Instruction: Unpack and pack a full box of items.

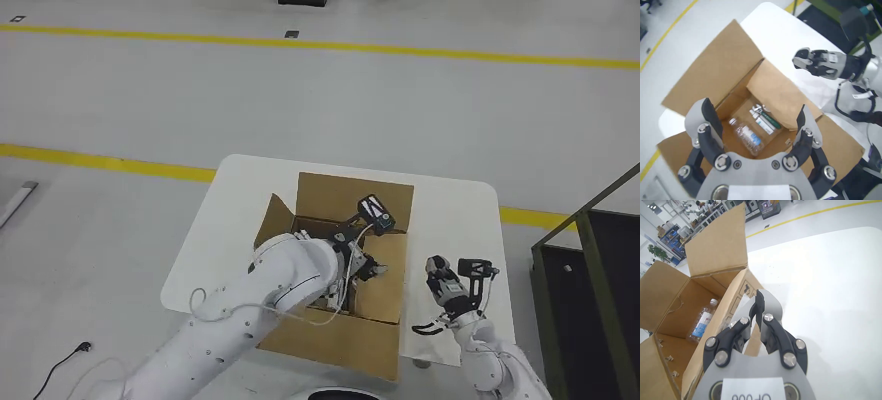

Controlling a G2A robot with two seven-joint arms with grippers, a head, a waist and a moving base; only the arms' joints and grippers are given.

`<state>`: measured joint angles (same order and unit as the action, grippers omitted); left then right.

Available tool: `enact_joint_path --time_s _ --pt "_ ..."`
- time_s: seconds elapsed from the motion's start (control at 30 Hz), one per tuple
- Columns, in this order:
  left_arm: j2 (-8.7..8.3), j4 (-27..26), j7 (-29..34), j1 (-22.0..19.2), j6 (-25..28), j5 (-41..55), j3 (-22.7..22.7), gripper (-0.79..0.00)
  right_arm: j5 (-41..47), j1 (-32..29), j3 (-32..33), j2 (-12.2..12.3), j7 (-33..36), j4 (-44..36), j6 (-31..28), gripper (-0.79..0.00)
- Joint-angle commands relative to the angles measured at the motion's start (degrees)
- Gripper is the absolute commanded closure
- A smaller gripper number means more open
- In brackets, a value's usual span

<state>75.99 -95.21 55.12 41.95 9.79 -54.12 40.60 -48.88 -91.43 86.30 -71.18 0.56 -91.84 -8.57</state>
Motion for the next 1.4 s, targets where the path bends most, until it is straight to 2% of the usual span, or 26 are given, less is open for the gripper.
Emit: enact_joint_path --time_s 0.0,0.07,0.1,0.27,0.47,0.57,0.67,0.77,0.93,1.07,1.37 --pt "0.9 6.6 -2.5 -0.9 2.7 6.5 -1.0 -0.785 0.2 -0.8 2.4 0.3 0.0 -0.8 -0.1 0.0" --pt "1.76 12.0 -4.0 -1.7 5.2 10.4 -2.2 -0.785 0.2 -1.6 4.4 0.5 0.0 -1.5 -0.2 0.0" --pt "1.91 13.0 -4.4 -1.7 5.5 11.7 -2.2 -0.785 0.0 -2.0 5.2 0.6 0.1 -1.8 -0.3 0.0" --pt "1.91 13.0 -4.4 -1.7 5.5 11.7 -2.2 -0.785 -1.2 -3.2 6.4 0.8 0.3 -2.9 -0.6 0.0" --pt "1.91 13.0 -4.4 -1.7 5.5 11.7 -2.2 -0.785 -3.3 -4.1 4.8 0.7 0.1 -4.1 -0.7 0.0" --pt "1.97 15.0 -6.1 0.0 4.3 15.2 -1.3 -0.785 -3.6 -3.9 3.8 0.6 0.0 -4.0 -0.5 0.0" --pt "2.46 19.6 -8.8 1.2 3.9 24.8 0.9 -0.785 -3.7 -3.6 3.3 0.5 0.0 -3.9 -0.5 0.0" --pt "3.28 26.0 -9.2 0.2 2.9 31.7 1.7 -0.785 -3.8 -3.4 3.1 0.5 0.2 -3.9 -0.5 0.0" --pt "5.13 35.8 -7.4 -1.4 6.0 42.5 0.9 -0.785 -4.2 -3.3 2.0 0.4 1.1 -3.1 -1.2 0.0" --pt "6.61 42.4 -7.7 -3.6 6.4 44.5 -0.6 -0.785 -4.9 -3.2 0.3 0.3 1.2 -1.3 -1.9 0.0" --pt "9.42 50.2 -8.4 -6.1 7.9 46.6 -3.3 -0.785 -5.8 -1.6 -3.3 -0.1 0.8 2.6 -3.1 0.0"
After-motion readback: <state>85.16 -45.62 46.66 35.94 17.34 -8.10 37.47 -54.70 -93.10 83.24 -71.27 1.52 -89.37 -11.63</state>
